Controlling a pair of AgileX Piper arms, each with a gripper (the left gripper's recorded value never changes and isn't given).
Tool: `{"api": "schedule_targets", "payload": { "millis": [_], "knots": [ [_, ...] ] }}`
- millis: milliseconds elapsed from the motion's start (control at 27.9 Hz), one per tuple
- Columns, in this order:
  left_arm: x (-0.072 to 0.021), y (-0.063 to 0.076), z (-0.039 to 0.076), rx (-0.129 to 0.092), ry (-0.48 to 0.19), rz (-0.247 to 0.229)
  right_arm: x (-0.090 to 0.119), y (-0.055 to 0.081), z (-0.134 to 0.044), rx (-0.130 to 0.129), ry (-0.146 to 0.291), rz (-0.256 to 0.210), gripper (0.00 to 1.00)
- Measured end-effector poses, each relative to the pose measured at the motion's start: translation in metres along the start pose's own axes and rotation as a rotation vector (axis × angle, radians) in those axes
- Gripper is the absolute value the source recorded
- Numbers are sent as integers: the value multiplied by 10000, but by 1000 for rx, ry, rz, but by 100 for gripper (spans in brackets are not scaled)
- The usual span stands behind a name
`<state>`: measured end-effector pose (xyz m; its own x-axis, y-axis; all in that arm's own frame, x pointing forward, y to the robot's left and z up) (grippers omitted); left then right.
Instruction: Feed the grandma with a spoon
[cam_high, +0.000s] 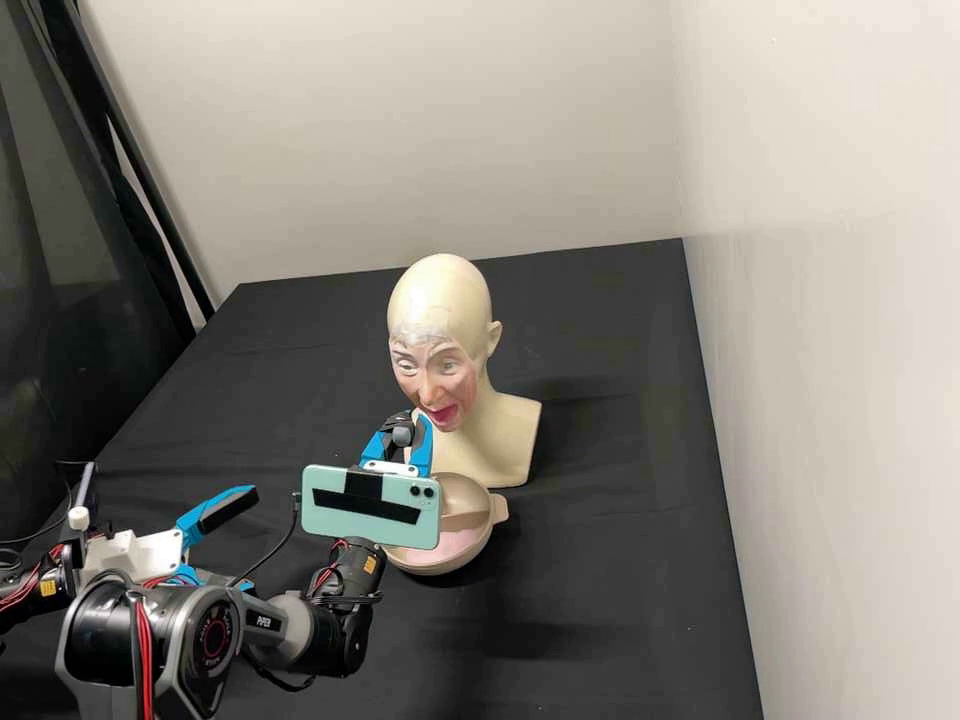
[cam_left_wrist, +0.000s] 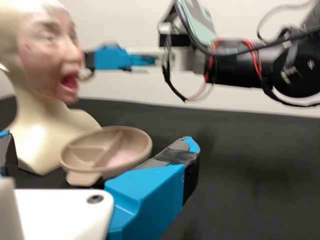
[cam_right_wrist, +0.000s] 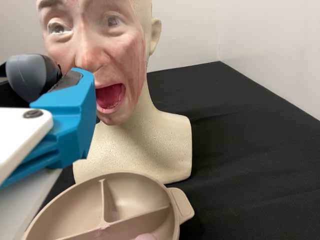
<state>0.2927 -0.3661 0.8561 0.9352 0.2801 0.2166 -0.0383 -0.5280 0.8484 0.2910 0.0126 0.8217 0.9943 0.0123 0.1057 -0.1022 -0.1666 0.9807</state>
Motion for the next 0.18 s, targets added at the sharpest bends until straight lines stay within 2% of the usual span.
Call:
{"api": "schedule_targets", "payload": {
  "millis": [36,107,143,179],
  "knots": [
    [-20,10,1,-12,12,27,0,0,0,0,0,0,0],
    [-45,20,-7,-18,14,54,0,0,0,0,0,0,0],
    [-60,26,-15,-41,13,69,0,0,0,0,0,0,0],
    [-64,22,-21,-55,15,68,0,0,0,0,0,0,0]
  ]
}}
